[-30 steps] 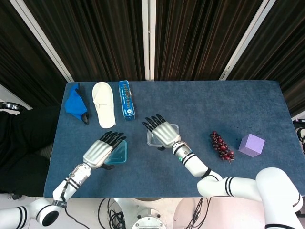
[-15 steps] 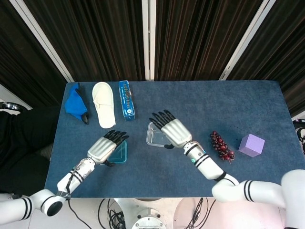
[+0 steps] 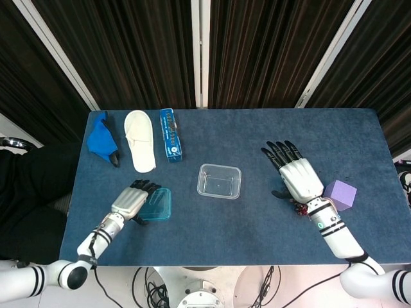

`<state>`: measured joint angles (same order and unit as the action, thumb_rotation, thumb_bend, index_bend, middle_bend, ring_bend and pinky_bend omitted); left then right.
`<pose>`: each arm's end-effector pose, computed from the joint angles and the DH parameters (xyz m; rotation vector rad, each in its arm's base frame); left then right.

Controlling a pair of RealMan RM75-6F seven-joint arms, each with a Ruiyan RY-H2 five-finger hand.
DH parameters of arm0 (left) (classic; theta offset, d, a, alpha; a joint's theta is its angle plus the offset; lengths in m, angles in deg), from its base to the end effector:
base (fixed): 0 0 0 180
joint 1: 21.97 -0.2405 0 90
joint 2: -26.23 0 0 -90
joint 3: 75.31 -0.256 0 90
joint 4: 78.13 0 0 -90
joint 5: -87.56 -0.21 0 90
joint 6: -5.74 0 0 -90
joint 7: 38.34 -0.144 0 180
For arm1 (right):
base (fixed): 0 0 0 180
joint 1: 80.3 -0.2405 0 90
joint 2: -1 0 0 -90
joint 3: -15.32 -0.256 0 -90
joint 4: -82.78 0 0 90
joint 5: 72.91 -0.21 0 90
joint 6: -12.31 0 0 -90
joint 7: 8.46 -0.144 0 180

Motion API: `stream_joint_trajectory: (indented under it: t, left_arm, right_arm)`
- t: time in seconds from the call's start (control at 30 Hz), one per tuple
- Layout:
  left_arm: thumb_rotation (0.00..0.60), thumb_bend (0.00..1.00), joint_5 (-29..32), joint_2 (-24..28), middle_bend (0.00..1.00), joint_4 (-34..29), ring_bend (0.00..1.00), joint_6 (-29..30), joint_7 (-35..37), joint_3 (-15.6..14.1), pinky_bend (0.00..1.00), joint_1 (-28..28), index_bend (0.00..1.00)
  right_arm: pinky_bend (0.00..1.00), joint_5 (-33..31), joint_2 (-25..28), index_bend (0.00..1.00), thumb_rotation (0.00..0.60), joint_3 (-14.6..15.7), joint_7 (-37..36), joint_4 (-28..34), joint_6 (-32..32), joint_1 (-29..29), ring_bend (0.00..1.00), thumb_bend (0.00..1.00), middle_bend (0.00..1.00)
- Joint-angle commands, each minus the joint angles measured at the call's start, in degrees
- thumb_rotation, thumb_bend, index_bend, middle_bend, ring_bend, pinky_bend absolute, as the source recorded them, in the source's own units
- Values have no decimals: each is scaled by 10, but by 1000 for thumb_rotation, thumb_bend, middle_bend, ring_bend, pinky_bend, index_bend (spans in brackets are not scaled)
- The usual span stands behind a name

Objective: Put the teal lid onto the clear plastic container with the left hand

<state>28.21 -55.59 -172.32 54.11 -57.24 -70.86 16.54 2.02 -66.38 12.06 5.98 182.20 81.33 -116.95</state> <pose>-0.1845 0.2954 -0.0161 -1.9681 -1.1874 -0.7328 -0.1761 -0.3113 0.0995 1.7947 -0.7340 0.9900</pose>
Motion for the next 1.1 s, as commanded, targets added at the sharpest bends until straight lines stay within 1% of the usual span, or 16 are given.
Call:
stream_joint_trajectory:
  t: [0.03,0.2,0.3,0.43,0.57,0.73,1.1]
  left_arm:
    - [600,0,13,-4,105,-2,0,11,-6,-2,0,-3,104]
    - [600,0,50,-20,91,4,0,32,-50,-8,0,2,101]
    - [600,0,84,-26,60,-2,0,51,-92,-11,0,7,101]
    - [600,0,138,-33,46,-15,0,76,-150,-13,0,19,101]
    - [600,0,185,-35,27,-28,0,84,-191,-15,0,33,100]
    - [600,0,234,-31,10,-45,0,82,-215,-11,0,53,100]
    - [600,0,294,-35,3,-41,0,78,-241,-7,0,91,97]
  right_arm:
    - [0,8,6,0,600,1,-12,0,5,11,0,0,0]
    - [0,17,9,0,600,-1,-23,-3,8,24,0,0,0]
    - [0,21,9,0,600,-2,-29,-6,6,30,0,0,0]
    - [0,27,8,0,600,-3,-38,-10,5,38,0,0,0]
    - [0,30,10,0,600,-6,-51,-14,5,46,0,0,0]
    - [0,35,11,0,600,-9,-68,-19,6,56,0,0,0]
    - [0,47,11,0,600,-14,-100,-34,10,75,0,0,0]
